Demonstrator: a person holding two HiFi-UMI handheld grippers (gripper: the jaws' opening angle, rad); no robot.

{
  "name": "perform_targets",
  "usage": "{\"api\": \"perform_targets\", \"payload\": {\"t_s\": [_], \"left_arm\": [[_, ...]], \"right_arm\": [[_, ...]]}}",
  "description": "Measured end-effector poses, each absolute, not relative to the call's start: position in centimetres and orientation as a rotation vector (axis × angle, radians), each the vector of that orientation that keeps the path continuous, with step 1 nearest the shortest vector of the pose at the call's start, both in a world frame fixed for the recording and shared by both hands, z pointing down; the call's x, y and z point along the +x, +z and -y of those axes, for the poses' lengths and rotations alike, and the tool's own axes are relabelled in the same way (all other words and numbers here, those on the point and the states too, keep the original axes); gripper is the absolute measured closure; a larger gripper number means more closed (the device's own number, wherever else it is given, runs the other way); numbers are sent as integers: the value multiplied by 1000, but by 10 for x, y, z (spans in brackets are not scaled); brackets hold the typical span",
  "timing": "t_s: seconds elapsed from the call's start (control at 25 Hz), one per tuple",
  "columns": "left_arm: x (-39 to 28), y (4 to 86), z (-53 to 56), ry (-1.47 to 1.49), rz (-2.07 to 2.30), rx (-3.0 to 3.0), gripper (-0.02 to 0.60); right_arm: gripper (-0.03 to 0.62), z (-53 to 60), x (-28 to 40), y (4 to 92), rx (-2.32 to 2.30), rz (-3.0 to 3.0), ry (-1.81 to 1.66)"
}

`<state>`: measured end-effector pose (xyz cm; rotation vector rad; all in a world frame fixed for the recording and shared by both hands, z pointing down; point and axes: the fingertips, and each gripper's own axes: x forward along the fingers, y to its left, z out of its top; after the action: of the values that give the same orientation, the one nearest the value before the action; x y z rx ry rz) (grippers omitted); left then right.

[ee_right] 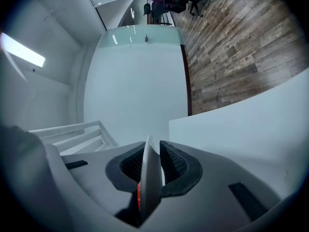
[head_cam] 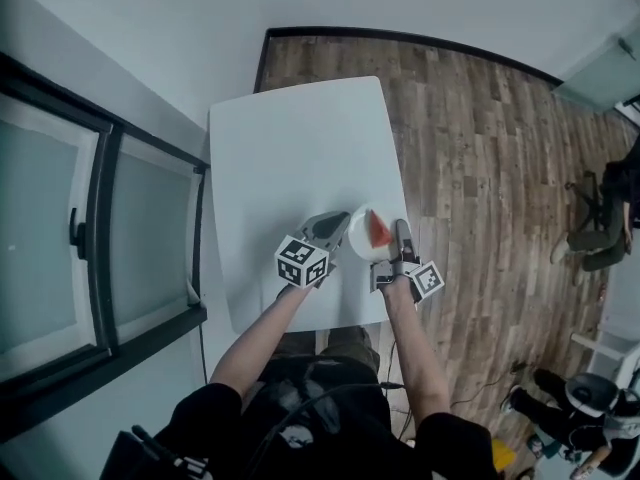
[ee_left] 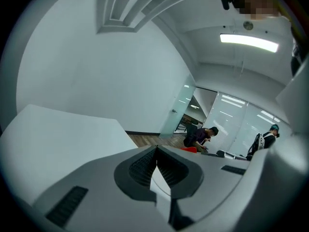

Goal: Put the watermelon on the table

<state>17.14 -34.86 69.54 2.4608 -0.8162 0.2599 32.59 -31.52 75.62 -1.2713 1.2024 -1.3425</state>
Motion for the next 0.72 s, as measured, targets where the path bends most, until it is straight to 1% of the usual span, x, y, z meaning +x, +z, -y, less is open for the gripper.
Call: {"api": "perform_targets", "payload": {"t_s": [0.16, 0.28, 0.52, 0.72], "left_arm": [[180, 728, 371, 301, 826, 2396, 577], [184, 737, 378, 304, 815, 2373, 577], [188, 774, 413, 359, 858, 2315, 577], [189, 775, 427, 339, 852, 2297, 577]], "right_arm": [[542, 349, 340, 805, -1321, -1070, -1355], [542, 375, 351, 829, -1351, -986, -1318], [542, 419, 357, 856, -1441, -1004, -1280], [543, 449, 357, 869, -1627, -1086, -1384]]}}
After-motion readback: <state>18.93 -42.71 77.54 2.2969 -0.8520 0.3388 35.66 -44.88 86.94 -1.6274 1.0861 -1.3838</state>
